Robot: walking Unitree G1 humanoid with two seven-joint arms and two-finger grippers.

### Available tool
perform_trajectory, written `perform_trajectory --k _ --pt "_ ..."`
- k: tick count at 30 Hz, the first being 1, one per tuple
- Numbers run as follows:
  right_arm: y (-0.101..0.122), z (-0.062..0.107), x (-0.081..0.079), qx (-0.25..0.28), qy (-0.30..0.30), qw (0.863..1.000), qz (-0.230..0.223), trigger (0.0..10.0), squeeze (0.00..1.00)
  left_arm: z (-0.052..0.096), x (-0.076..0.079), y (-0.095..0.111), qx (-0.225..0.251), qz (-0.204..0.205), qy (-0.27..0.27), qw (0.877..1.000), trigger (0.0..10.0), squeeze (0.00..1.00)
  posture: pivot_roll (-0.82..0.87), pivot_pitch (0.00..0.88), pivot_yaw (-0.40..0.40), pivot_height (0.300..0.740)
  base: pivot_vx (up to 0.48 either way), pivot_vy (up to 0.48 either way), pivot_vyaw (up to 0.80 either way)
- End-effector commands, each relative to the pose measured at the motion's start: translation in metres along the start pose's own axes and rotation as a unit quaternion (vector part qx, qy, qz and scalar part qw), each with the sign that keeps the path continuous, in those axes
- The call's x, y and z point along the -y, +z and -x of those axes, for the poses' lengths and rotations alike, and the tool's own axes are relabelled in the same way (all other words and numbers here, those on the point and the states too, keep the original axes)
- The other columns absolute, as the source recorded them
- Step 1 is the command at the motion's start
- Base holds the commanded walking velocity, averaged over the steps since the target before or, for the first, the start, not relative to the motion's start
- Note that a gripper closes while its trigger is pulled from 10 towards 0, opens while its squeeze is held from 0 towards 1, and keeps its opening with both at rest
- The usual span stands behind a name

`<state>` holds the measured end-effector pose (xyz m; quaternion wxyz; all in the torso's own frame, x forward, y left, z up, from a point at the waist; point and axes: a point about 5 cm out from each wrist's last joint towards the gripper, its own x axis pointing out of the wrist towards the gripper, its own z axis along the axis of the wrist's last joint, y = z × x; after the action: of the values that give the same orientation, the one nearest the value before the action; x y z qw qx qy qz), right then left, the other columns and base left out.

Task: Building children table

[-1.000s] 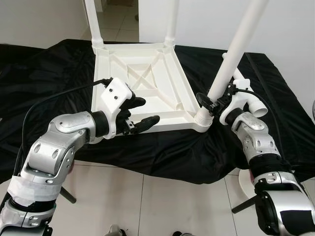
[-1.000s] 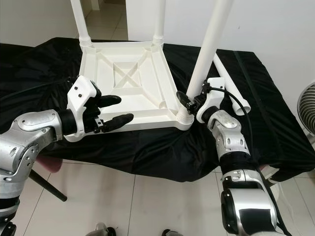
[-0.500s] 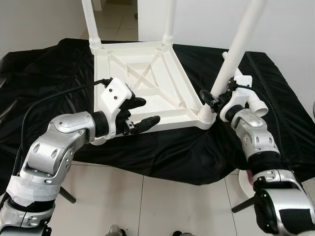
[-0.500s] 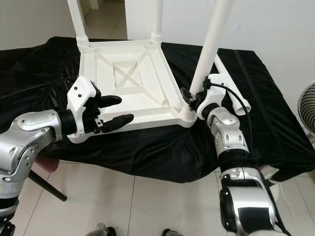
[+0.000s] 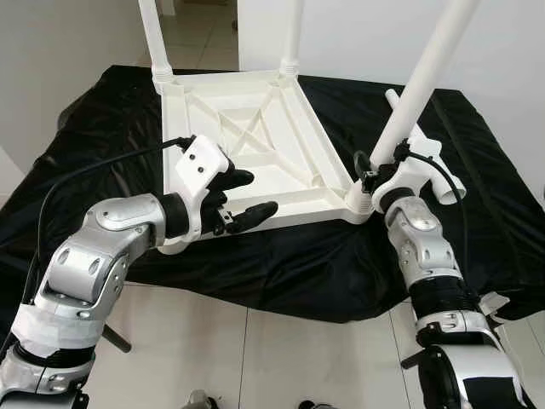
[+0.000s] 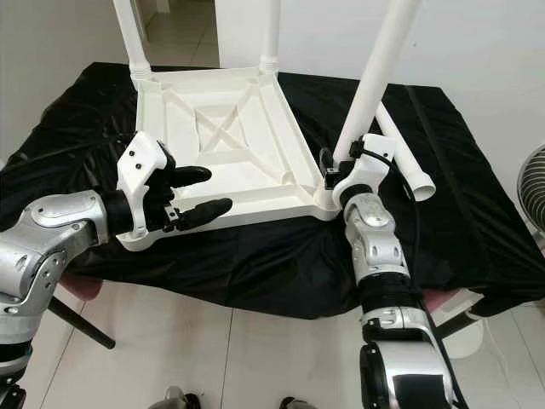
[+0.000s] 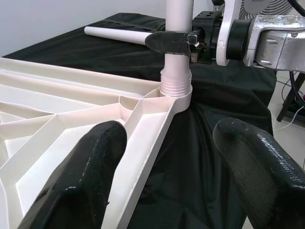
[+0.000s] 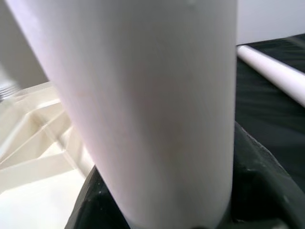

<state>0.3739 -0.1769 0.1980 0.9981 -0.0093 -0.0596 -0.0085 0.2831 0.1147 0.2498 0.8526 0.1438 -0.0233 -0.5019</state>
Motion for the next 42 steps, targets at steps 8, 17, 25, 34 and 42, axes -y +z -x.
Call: perform_trajectory --k 8,17,25,34,42 --pt "-0.060 0.024 0.018 -0.136 -0.124 0.983 0.020 10.0 0.00 -0.002 0.003 0.002 0.002 -0.007 -0.024 1.000 10.0 0.00 -0.01 0.145 0.036 0.740 0.000 0.000 0.00" --pt "-0.059 0.025 0.004 -0.130 -0.114 0.985 0.016 10.0 0.00 -0.002 0.003 0.002 0.003 -0.006 -0.024 1.000 10.0 0.00 -0.01 0.146 0.035 0.740 0.000 0.000 0.00" --pt "-0.045 0.020 -0.006 -0.097 -0.044 0.994 -0.002 10.0 0.69 -0.002 0.003 0.002 0.002 -0.005 -0.023 1.000 10.0 0.00 -0.01 0.149 0.035 0.740 0.000 0.000 0.00" --pt "-0.025 0.016 -0.015 -0.042 0.024 0.999 -0.015 10.0 0.00 -0.002 0.003 0.003 0.003 -0.005 -0.022 1.000 10.0 0.00 -0.01 0.150 0.036 0.740 0.000 0.000 0.00" --pt "-0.014 0.017 -0.018 -0.007 0.063 0.998 -0.005 10.0 0.00 -0.002 0.003 0.003 0.003 -0.005 -0.020 1.000 10.0 0.00 -0.01 0.150 0.036 0.740 0.000 0.000 0.00"
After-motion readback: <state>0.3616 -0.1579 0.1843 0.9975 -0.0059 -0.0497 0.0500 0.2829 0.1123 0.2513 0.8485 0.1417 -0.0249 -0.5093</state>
